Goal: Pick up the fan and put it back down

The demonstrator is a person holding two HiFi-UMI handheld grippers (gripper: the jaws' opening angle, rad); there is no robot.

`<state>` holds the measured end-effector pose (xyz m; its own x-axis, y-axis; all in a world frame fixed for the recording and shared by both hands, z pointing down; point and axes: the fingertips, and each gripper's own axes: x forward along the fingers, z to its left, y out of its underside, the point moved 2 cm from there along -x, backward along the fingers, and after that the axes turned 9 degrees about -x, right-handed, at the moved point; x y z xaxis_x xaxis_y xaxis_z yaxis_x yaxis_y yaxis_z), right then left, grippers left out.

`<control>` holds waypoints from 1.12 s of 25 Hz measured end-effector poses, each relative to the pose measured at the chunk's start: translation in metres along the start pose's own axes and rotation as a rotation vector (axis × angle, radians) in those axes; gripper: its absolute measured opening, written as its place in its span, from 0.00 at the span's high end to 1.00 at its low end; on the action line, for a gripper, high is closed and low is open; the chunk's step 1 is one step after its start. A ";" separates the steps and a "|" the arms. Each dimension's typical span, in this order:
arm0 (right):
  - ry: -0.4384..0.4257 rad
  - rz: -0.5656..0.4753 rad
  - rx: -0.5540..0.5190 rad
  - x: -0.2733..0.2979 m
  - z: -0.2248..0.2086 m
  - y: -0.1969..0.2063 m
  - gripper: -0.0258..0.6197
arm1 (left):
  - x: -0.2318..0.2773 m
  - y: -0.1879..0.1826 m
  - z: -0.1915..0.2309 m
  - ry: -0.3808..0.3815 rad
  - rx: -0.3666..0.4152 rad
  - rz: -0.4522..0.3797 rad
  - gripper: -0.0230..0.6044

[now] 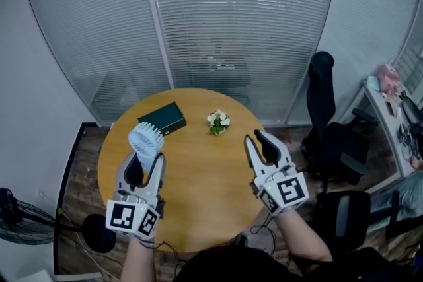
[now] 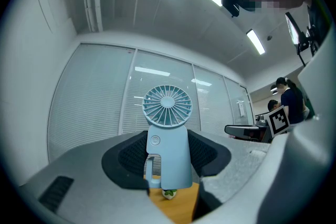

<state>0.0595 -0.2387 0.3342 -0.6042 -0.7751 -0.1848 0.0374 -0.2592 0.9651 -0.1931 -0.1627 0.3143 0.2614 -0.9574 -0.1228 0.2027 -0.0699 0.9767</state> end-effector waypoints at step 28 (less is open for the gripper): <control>-0.020 0.094 0.019 0.007 0.019 0.033 0.84 | -0.075 0.272 0.192 -0.381 -0.122 0.598 0.62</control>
<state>0.0417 -0.2415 0.3686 -0.6144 -0.7839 -0.0899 0.0799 -0.1751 0.9813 -0.3385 -0.1641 0.6233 0.0181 -0.8550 0.5183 0.2379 0.5071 0.8284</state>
